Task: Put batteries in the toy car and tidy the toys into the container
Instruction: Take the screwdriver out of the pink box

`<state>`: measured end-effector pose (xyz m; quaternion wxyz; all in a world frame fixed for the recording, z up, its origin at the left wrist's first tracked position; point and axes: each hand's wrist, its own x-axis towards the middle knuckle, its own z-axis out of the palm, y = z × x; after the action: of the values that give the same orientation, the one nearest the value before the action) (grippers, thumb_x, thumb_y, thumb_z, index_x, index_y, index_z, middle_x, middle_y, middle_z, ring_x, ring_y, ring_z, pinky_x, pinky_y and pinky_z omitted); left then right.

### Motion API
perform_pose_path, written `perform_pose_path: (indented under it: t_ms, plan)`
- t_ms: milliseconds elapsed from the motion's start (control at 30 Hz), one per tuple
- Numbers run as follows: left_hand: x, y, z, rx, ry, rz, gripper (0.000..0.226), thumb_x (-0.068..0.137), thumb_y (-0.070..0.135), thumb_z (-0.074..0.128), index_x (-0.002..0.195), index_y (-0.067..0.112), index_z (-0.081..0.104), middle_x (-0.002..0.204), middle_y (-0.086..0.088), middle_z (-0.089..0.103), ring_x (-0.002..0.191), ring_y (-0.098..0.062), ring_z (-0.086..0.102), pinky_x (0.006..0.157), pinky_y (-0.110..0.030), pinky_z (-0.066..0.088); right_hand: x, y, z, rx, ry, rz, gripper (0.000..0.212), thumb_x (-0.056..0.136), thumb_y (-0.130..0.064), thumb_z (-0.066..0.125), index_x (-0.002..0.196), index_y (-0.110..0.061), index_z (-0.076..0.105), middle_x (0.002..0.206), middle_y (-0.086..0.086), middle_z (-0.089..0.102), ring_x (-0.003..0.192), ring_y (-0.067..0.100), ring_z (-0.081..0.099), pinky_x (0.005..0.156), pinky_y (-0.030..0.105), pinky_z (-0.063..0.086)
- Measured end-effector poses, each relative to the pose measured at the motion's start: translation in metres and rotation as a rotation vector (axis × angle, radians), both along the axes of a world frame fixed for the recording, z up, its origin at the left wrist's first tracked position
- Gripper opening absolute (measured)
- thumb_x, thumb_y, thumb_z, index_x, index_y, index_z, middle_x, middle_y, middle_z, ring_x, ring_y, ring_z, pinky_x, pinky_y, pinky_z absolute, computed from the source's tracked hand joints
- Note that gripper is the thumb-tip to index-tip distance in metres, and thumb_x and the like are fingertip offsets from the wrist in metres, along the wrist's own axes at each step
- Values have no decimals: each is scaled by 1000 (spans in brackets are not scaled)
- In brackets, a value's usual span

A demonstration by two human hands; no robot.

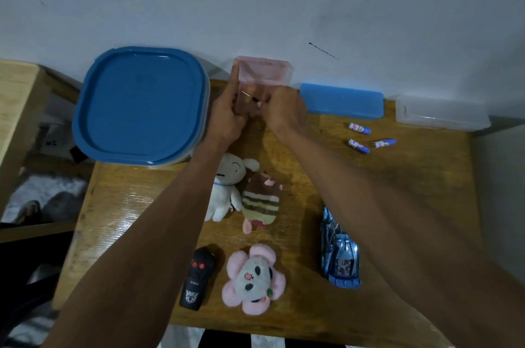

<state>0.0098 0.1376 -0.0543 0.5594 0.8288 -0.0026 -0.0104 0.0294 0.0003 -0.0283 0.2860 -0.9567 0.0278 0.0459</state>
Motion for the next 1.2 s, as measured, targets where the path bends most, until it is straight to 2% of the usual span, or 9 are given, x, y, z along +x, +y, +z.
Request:
perform_pose_path:
  t_ms: [133, 233, 333, 433, 533, 700, 900, 1100, 1200]
  plan:
    - [0, 1, -2, 44, 4, 4, 103, 81, -11, 65, 162, 21, 10, 105, -19, 68, 94, -34, 67, 80, -51, 58, -2, -8, 4, 145, -137, -53, 11, 95, -29, 66, 98, -24, 75, 102, -4, 66, 84, 10, 63, 67, 22, 49]
    - [0, 2, -4, 35, -3, -3, 103, 81, -5, 68, 162, 24, 10, 107, -18, 67, 94, -34, 67, 79, -52, 58, -4, -18, 10, 248, -321, -59, 13, 95, -23, 66, 104, -18, 72, 101, 0, 68, 87, 13, 63, 69, 23, 50]
    - [1, 2, -2, 29, -1, 3, 103, 82, -7, 69, 162, 20, 11, 116, -8, 65, 97, -9, 68, 83, -35, 61, -4, -26, 12, 282, -437, -61, 17, 96, -15, 63, 111, -14, 69, 105, 3, 67, 90, 15, 64, 68, 23, 48]
    - [0, 1, -2, 13, 0, 5, 103, 82, -9, 71, 162, 17, 11, 125, -5, 62, 99, 11, 63, 82, -15, 55, 0, -31, 9, 243, -404, -62, 29, 98, -13, 58, 126, -16, 63, 113, 4, 65, 97, 16, 63, 72, 21, 45]
    - [1, 1, -4, 16, -5, 23, 103, 82, -6, 73, 162, 16, 12, 125, -5, 62, 101, 4, 64, 85, -15, 55, 0, -34, 5, 212, -352, -30, 33, 100, -16, 55, 133, -18, 60, 117, 5, 63, 100, 19, 63, 74, 27, 49]
    - [1, 2, -5, 24, -31, 30, 99, 83, -3, 74, 161, 17, 17, 124, -8, 64, 110, -17, 65, 89, -24, 57, -10, -35, 2, 211, -349, 8, 28, 100, -15, 55, 126, -19, 61, 106, 3, 62, 91, 17, 60, 66, 27, 49]
    - [0, 0, -4, 56, -36, 73, 85, 83, -3, 73, 156, 11, 32, 125, -7, 66, 109, -15, 65, 85, -16, 56, -32, -34, -9, 236, -312, 25, 32, 100, -19, 55, 132, -20, 56, 110, 3, 65, 95, 19, 62, 73, 39, 56]
    - [-3, -3, -2, 68, 1, 109, 76, 85, -10, 68, 151, 8, 37, 134, -11, 59, 111, -15, 60, 82, -8, 52, -45, -32, -7, 304, -352, -18, 41, 103, -18, 52, 144, -19, 47, 109, 3, 66, 94, 13, 62, 73, 22, 52]
    - [-2, -2, -2, 100, 34, 119, 73, 84, -6, 71, 149, 12, 42, 133, -8, 61, 112, -14, 61, 86, -12, 54, -40, -33, -7, 269, -307, -38, 38, 103, -17, 50, 141, -18, 52, 122, 3, 64, 106, 16, 61, 84, 27, 55]
